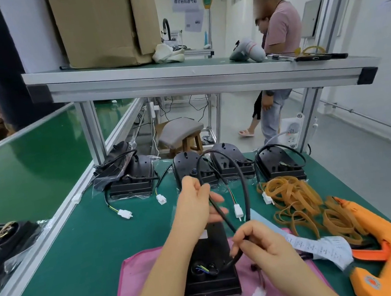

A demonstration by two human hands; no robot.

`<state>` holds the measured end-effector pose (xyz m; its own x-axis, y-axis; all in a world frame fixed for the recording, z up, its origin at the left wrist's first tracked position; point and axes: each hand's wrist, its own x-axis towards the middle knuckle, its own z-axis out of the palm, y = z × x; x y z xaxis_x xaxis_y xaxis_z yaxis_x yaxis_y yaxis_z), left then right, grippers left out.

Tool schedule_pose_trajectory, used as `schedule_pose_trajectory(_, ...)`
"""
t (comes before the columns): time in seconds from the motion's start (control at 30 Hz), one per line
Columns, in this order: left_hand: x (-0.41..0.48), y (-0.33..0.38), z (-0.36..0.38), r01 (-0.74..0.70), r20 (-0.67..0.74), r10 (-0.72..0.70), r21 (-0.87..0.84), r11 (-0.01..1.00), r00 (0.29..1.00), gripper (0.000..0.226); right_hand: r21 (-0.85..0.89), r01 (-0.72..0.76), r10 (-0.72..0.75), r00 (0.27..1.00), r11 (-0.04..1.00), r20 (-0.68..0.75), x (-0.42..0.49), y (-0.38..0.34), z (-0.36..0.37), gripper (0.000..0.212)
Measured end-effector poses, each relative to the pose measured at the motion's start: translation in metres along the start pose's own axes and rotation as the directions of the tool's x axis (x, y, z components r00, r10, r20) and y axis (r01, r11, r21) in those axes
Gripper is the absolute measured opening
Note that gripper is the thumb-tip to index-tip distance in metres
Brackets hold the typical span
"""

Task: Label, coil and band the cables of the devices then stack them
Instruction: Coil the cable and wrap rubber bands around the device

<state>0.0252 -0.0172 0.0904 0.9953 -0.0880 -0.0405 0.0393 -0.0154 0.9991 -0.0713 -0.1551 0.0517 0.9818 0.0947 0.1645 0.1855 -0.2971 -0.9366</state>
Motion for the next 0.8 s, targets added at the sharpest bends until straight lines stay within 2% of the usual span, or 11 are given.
schedule_pose_trajectory(0.13,0.007,0.015,-0.003,-0.256,-0.218,0.202,-0.261,0.931,0.955,0.018,-0.126,0.051,-0.049,0.999,0.991,0.021,-0.001,-0.004,0.001,0.035)
schedule_pose_trajectory(0.2,0.010,0.019,-0.010,-0.399,-0.323,0.308,-0.268,0.877,0.895,0.017,-0.148,0.062,-0.057,0.998,0.987,0.035,0.000,-0.005,0.001,0.033)
schedule_pose_trajectory(0.3,0.012,0.022,-0.023,-0.591,-0.420,0.512,-0.075,0.803,0.749,0.020,-0.141,0.034,-0.026,0.998,0.989,0.057,0.003,-0.007,0.002,0.033)
schedule_pose_trajectory(0.37,0.011,0.028,-0.035,-0.668,-0.432,0.608,0.015,0.744,0.667,0.021,-0.141,0.016,-0.008,0.998,0.990,0.059,0.007,-0.008,0.002,0.043)
schedule_pose_trajectory(0.43,0.009,0.036,-0.049,-0.703,-0.383,0.678,0.096,0.705,0.627,0.023,-0.148,0.005,0.002,0.999,0.989,0.044,0.010,-0.007,0.000,0.057)
schedule_pose_trajectory(0.5,0.008,0.043,-0.064,-0.667,-0.295,0.708,0.240,0.705,0.642,0.025,-0.156,-0.011,0.015,1.000,0.988,0.028,0.014,-0.005,-0.001,0.069)
schedule_pose_trajectory(0.57,0.010,0.047,-0.081,-0.476,-0.226,0.603,0.431,0.766,0.765,0.020,-0.133,-0.057,0.060,0.998,0.989,0.019,0.019,0.000,-0.002,0.080)
schedule_pose_trajectory(0.63,0.013,0.042,-0.097,-0.183,-0.190,0.361,0.600,0.779,0.913,0.017,-0.121,-0.117,0.120,0.993,0.986,0.014,0.025,0.004,-0.001,0.080)
schedule_pose_trajectory(0.67,0.014,0.034,-0.103,-0.062,-0.168,0.211,0.621,0.781,0.963,0.018,-0.130,-0.145,0.147,0.989,0.981,0.011,0.029,0.005,-0.001,0.071)
schedule_pose_trajectory(0.73,0.014,0.016,-0.110,0.122,-0.113,-0.067,0.602,0.789,0.991,0.022,-0.132,-0.207,0.208,0.978,0.969,-0.004,0.039,0.006,0.002,0.039)
schedule_pose_trajectory(0.8,0.012,-0.003,-0.114,0.235,-0.088,-0.230,0.606,0.760,0.969,0.022,-0.092,-0.274,0.271,0.962,0.957,-0.036,0.049,0.005,0.004,0.011)
